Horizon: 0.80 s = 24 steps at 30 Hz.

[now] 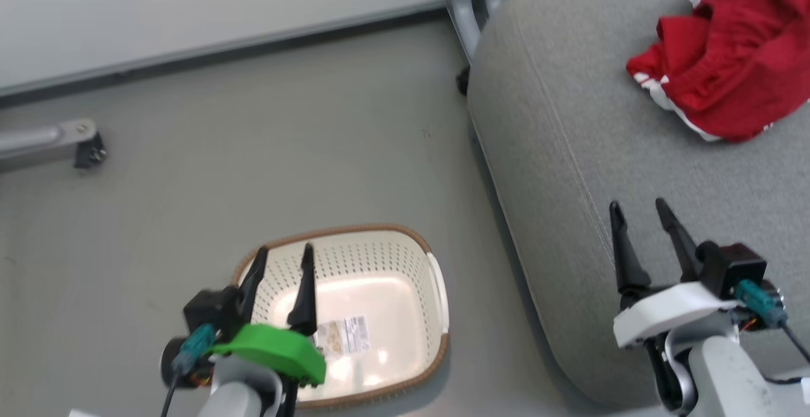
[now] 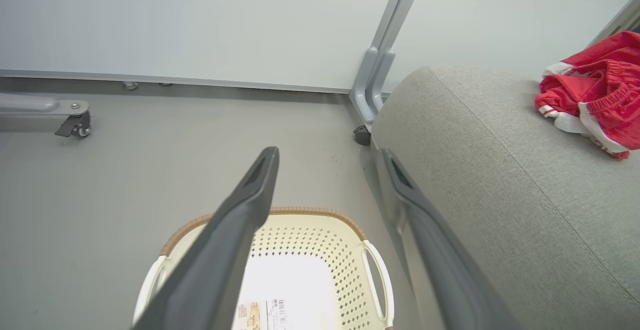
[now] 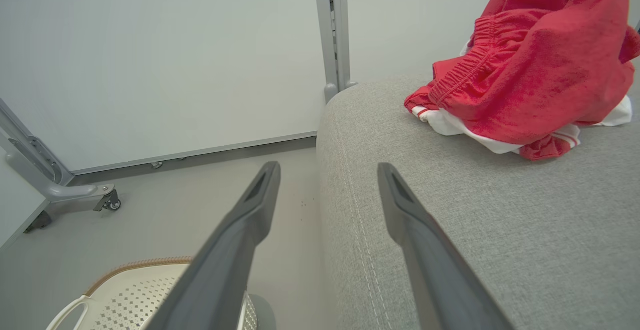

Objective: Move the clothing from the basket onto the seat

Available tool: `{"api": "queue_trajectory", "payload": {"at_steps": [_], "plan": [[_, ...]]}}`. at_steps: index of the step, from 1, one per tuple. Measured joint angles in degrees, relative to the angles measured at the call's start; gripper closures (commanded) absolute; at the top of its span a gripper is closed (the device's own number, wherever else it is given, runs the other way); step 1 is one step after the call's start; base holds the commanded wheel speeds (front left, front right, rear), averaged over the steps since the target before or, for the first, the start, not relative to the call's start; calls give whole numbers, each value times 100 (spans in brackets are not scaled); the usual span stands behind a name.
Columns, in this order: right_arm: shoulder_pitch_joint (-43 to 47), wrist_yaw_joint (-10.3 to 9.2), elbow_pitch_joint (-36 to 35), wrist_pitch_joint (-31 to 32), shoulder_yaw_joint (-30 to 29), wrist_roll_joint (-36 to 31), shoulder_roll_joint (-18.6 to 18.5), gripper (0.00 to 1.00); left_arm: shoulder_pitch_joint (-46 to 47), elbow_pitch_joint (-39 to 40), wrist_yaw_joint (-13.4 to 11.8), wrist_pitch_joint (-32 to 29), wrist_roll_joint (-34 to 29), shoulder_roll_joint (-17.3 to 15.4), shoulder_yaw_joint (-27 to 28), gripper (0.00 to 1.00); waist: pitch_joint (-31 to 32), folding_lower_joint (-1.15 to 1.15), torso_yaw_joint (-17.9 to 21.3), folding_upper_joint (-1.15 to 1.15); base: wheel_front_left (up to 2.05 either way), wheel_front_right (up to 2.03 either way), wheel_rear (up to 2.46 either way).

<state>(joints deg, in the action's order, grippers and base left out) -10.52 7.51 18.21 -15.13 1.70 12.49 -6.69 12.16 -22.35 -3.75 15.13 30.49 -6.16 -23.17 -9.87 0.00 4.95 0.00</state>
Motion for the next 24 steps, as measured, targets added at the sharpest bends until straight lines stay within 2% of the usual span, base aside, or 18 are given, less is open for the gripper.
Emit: {"api": "queue_trajectory", "payload": {"at_steps": [5, 13, 18, 24], "plan": [[349, 0, -327, 0, 224, -136, 113, 0, -630, 352, 125, 1, -365, 103, 732, 0, 513, 0, -258, 0, 0, 0, 0], [879, 0, -1126, -1, 534, -297, 166, 0, -1429, 1133, 512, 2, -1102, 248, 1713, 0, 1153, 0, -548, 0, 0, 0, 0], [1315, 0, -1485, 0, 468, -347, 162, 0, -1800, 1649, 762, 1, -1625, 315, 1881, 0, 1416, 0, -651, 0, 0, 0, 0], [1642, 0, -1550, 0, 483, -431, 187, 0, -2273, 2053, 934, 4, -1845, 328, 1816, 0, 1603, 0, -710, 0, 0, 0, 0]]}}
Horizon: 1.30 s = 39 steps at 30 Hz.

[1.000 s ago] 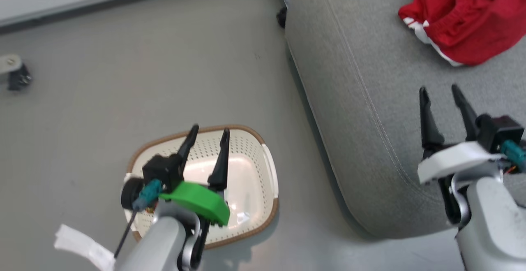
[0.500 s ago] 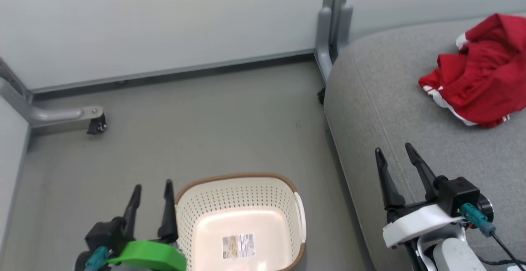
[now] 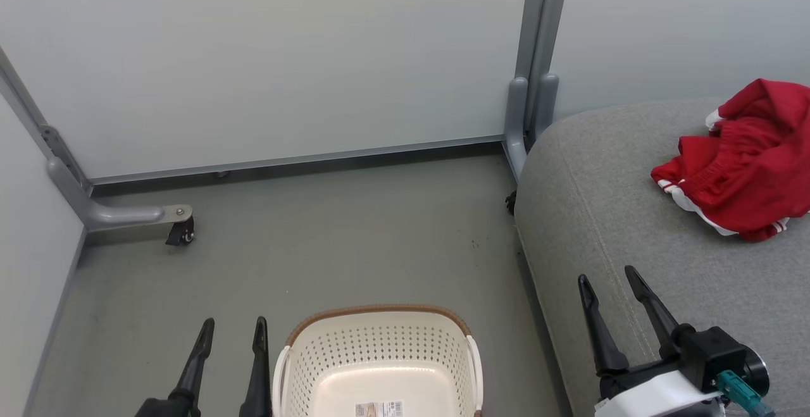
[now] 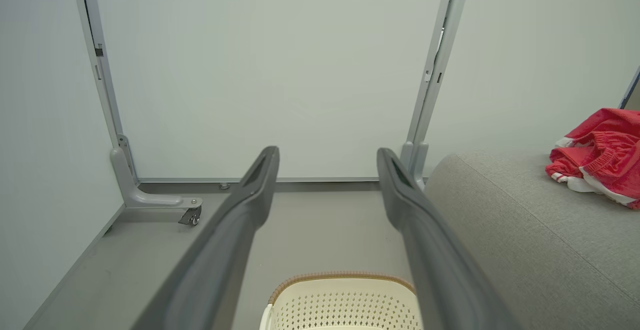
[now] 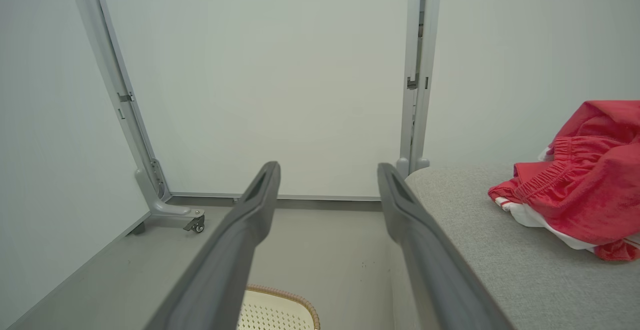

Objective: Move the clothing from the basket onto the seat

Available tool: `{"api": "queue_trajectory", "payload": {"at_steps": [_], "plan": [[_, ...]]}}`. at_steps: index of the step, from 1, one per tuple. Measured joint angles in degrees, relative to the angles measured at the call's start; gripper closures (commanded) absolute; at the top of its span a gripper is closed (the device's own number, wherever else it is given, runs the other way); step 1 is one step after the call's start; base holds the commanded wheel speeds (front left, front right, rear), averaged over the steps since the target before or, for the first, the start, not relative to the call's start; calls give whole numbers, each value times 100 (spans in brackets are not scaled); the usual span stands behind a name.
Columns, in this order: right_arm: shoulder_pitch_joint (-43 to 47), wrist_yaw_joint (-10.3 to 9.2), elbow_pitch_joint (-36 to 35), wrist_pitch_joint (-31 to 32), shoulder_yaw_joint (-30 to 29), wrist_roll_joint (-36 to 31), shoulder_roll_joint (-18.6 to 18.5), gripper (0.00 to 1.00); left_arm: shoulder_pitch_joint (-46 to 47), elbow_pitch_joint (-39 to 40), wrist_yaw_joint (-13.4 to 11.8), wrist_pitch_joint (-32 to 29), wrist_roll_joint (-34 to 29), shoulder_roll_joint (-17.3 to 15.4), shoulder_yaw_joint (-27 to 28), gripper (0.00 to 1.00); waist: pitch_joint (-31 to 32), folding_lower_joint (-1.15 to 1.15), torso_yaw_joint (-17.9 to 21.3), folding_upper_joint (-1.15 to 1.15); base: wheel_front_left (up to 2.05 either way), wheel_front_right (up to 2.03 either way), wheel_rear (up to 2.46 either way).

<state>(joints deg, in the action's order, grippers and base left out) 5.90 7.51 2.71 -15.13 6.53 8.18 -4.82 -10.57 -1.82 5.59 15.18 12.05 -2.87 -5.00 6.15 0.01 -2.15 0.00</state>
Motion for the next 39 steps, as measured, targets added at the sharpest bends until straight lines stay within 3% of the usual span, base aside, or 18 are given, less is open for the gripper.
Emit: {"api": "queue_trajectory", "payload": {"at_steps": [13, 14, 19, 39], "plan": [[97, 0, 5, 0, -98, -32, 115, 0, -130, -176, 60, 0, -175, 0, -21, 0, 16, 0, -31, 0, 0, 0, 0], [97, 0, 40, 0, -93, -32, 121, 100, -137, -209, 54, 0, -183, 1, -27, 100, 14, 0, -33, 0, 0, 0, 0], [187, 0, 248, 19, -63, 59, 152, 100, -191, -425, 54, -16, -87, 7, -63, 100, 6, 0, -32, 0, 0, 0, 0], [-73, 0, 466, 467, -243, 2281, 79, 100, 148, -642, 67, -479, 2059, -34, 126, 100, -96, 0, 8, 0, 0, 0, 0]]}}
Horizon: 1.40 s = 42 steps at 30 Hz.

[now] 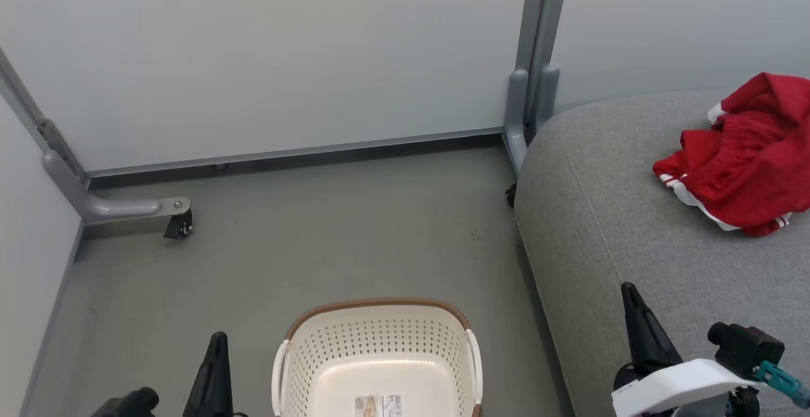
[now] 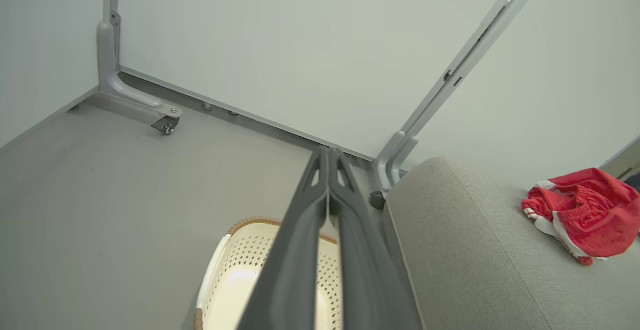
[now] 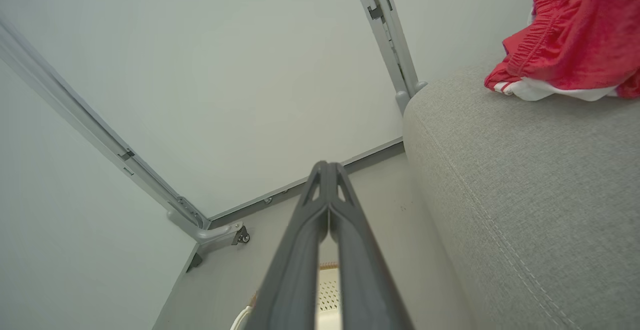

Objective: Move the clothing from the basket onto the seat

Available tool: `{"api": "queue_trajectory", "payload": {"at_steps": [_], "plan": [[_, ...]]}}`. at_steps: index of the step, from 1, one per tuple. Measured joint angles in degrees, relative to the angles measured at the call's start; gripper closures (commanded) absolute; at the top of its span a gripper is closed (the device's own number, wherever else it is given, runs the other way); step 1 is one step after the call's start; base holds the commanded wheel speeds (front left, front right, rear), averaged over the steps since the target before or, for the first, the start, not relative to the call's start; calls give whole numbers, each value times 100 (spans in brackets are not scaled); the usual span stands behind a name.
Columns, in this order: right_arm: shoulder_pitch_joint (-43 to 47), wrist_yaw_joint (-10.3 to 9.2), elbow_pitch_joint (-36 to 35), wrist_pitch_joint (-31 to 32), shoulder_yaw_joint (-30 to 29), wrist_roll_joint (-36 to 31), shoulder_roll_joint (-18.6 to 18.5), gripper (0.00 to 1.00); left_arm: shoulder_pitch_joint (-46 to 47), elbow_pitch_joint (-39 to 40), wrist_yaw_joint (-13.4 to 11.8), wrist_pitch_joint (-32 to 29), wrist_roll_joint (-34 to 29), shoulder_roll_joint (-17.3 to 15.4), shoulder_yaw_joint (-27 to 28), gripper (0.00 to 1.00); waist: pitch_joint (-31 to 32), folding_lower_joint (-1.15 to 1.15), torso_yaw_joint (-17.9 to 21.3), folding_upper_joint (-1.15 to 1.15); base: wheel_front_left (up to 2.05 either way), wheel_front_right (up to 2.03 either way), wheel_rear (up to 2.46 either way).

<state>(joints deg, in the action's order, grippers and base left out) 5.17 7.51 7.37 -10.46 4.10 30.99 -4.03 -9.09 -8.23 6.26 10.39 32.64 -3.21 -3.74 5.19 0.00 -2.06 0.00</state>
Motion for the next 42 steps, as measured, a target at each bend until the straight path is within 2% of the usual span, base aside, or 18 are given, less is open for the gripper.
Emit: {"api": "queue_trajectory", "payload": {"at_steps": [20, 42], "plan": [[-296, -1, 183, 392, -196, 1764, -29, 100, 409, -154, 30, -390, 1719, -49, 187, 100, -104, 0, 40, 0, 0, 0, 0], [-561, -3, 345, 784, -413, 3337, -34, 100, 764, -302, 62, -781, 3226, -79, 393, 100, -221, 0, 84, 0, 0, 0, 0]]}}
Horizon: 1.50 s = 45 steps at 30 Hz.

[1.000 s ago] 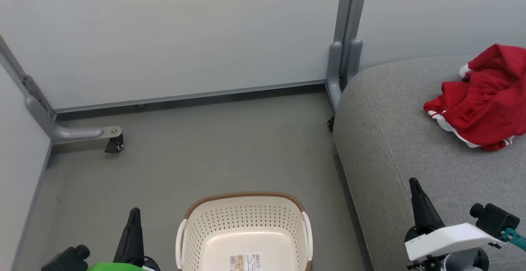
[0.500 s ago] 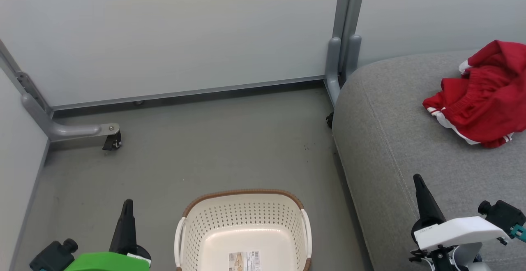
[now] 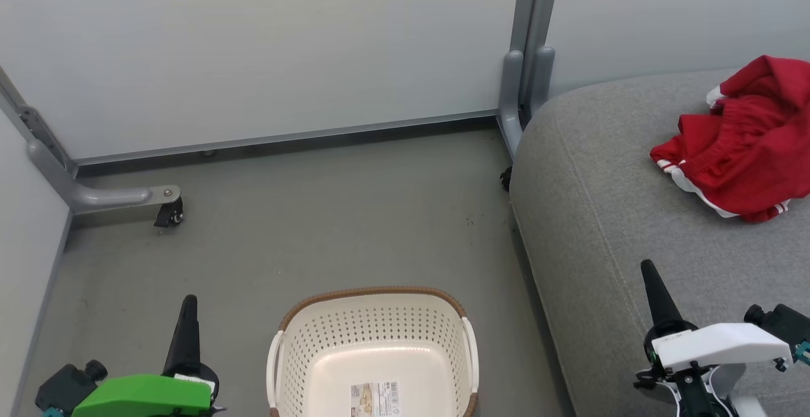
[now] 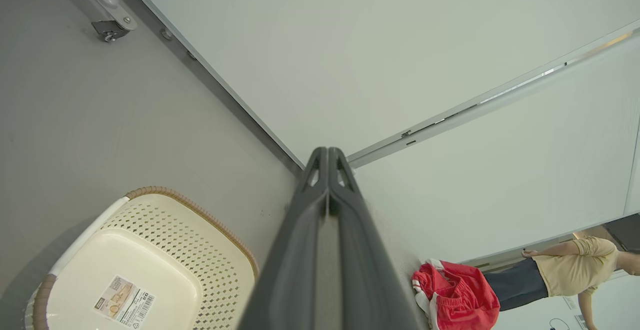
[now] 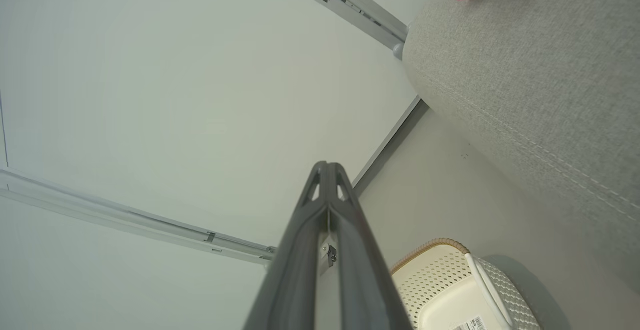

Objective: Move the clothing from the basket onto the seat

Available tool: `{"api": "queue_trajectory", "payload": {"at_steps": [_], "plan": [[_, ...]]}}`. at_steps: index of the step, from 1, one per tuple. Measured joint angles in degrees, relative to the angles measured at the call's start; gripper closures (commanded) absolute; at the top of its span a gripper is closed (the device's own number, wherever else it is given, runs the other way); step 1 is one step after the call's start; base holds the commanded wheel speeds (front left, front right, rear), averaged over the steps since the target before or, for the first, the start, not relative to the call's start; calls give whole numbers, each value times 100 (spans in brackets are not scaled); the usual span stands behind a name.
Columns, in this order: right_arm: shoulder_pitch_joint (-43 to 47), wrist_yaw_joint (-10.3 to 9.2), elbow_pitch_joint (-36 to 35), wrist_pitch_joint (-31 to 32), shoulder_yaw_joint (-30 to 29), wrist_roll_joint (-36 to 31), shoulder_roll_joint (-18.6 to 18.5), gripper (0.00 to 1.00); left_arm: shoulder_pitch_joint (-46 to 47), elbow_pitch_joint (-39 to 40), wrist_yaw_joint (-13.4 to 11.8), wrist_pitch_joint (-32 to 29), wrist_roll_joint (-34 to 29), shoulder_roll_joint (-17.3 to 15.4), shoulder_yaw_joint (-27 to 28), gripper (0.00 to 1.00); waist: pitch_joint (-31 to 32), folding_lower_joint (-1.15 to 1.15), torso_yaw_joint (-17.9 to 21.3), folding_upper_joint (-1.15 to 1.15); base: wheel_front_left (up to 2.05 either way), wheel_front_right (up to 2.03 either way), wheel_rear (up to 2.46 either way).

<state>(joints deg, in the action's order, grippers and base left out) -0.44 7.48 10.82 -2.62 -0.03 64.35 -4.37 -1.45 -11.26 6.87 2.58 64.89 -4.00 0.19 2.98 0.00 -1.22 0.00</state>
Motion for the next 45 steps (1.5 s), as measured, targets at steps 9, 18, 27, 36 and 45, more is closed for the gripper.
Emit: {"api": "queue_trajectory", "payload": {"at_steps": [9, 18, 27, 36, 45], "plan": [[-112, 0, 52, 130, -87, 524, 1, 100, 121, -40, 12, -143, 511, -2, 90, 100, -45, 0, 17, 0, 0, 0, 0], [-194, 0, 107, 257, -159, 1026, 3, 100, 228, -90, 16, -261, 1014, -2, 164, 100, -93, 0, 36, 0, 0, 0, 0], [-259, 0, 154, 382, -241, 1463, 7, 100, 341, -140, 20, -396, 1436, -2, 232, 100, -139, 0, 53, 0, 0, 0, 0], [-344, 0, 197, 495, -308, 1874, 10, 100, 454, -180, 23, -504, 1836, -1, 311, 100, -184, 0, 71, 0, 0, 0, 0], [-424, 0, 245, 613, -383, 2298, 19, 100, 562, -210, 27, -616, 2242, 0, 375, 100, -235, 0, 90, 0, 0, 0, 0]]}}
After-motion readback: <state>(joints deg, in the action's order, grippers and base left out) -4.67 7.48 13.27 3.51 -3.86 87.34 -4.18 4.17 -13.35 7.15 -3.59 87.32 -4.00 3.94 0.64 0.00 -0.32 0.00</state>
